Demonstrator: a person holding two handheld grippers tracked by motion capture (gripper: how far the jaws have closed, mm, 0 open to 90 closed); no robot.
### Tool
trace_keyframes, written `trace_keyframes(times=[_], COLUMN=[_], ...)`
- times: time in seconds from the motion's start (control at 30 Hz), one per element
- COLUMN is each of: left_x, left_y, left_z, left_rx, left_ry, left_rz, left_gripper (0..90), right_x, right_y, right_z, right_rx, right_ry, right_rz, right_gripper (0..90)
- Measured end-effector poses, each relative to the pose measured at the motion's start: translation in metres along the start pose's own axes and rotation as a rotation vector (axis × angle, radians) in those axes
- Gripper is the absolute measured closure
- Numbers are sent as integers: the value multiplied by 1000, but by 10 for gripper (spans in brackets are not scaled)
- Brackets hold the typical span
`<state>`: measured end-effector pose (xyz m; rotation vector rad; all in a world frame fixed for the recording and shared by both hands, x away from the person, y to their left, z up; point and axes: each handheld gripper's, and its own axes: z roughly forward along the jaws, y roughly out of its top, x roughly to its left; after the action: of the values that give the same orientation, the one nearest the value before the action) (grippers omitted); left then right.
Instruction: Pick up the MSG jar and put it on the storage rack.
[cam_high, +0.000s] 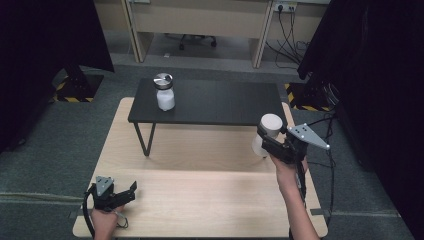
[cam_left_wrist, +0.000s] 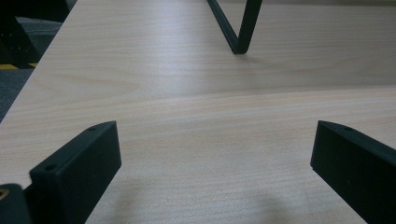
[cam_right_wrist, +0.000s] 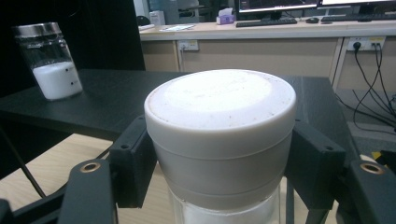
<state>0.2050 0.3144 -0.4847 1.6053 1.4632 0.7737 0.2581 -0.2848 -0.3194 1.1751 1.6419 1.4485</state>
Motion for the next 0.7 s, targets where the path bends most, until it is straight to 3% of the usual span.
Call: trace_keyframes(times=[0.7], left_x=[-1], left_y=[1], left_z=[1], left_rx=[6], left_ry=[4], left_rz=[1], left_gripper=[9], right_x=[-7], right_y=[44], right_z=[8], right_rx=[-40], right_ry=[26], right_rz=[0], right_gripper=[333])
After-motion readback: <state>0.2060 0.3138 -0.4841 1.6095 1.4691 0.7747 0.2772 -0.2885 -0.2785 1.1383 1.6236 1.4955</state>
